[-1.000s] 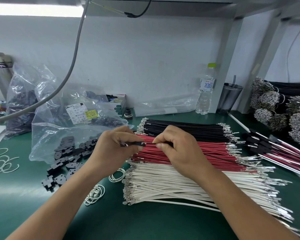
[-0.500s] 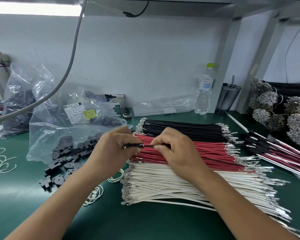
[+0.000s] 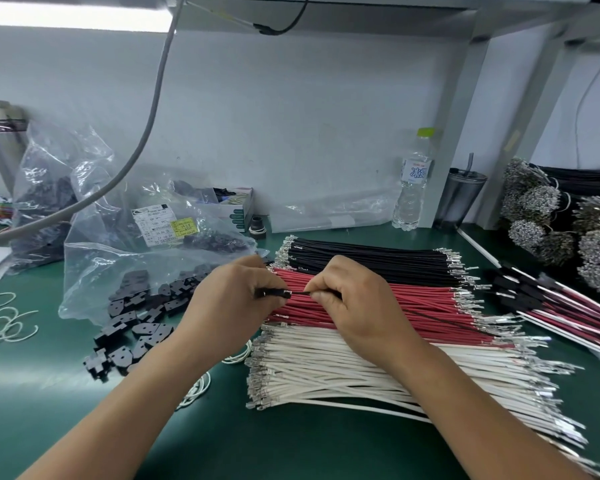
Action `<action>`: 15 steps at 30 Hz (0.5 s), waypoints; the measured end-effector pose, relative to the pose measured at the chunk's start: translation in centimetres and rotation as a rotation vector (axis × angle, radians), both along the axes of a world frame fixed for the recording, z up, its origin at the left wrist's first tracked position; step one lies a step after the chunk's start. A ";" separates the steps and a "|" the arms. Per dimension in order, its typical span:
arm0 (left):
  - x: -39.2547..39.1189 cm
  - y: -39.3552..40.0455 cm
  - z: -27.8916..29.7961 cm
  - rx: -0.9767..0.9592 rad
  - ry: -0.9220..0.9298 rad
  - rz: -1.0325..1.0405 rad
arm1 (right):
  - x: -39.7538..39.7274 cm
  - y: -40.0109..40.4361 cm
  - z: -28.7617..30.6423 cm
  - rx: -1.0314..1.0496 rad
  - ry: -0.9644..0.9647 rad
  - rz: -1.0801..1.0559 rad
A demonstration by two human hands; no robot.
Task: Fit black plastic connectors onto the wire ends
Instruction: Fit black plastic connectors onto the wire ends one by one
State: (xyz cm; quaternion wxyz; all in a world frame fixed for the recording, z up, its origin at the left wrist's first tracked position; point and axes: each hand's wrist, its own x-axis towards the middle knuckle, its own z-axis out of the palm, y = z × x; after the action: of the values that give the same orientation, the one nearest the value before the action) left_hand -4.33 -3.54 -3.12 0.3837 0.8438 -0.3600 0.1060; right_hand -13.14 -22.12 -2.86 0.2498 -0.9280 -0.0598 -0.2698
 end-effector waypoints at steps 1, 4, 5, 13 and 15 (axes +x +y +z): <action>-0.1 0.0 0.0 -0.003 -0.007 -0.001 | 0.0 0.0 -0.1 -0.014 -0.001 0.001; 0.4 0.3 0.2 -0.155 0.061 -0.021 | 0.0 0.0 -0.1 0.107 -0.022 0.023; 0.4 0.4 0.2 -0.178 0.077 -0.030 | -0.1 0.0 0.0 0.111 -0.037 0.028; 0.4 0.6 0.3 -0.155 0.126 -0.095 | -0.2 0.0 0.1 0.044 -0.080 0.031; 0.3 0.8 0.4 -0.238 0.215 -0.158 | -0.3 0.1 0.3 0.188 -0.043 0.070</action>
State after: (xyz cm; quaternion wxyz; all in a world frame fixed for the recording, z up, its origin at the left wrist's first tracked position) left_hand -3.98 -2.79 -2.72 0.5244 0.7679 -0.3669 0.0265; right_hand -13.39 -22.06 -2.53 0.3436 -0.8919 -0.0717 -0.2851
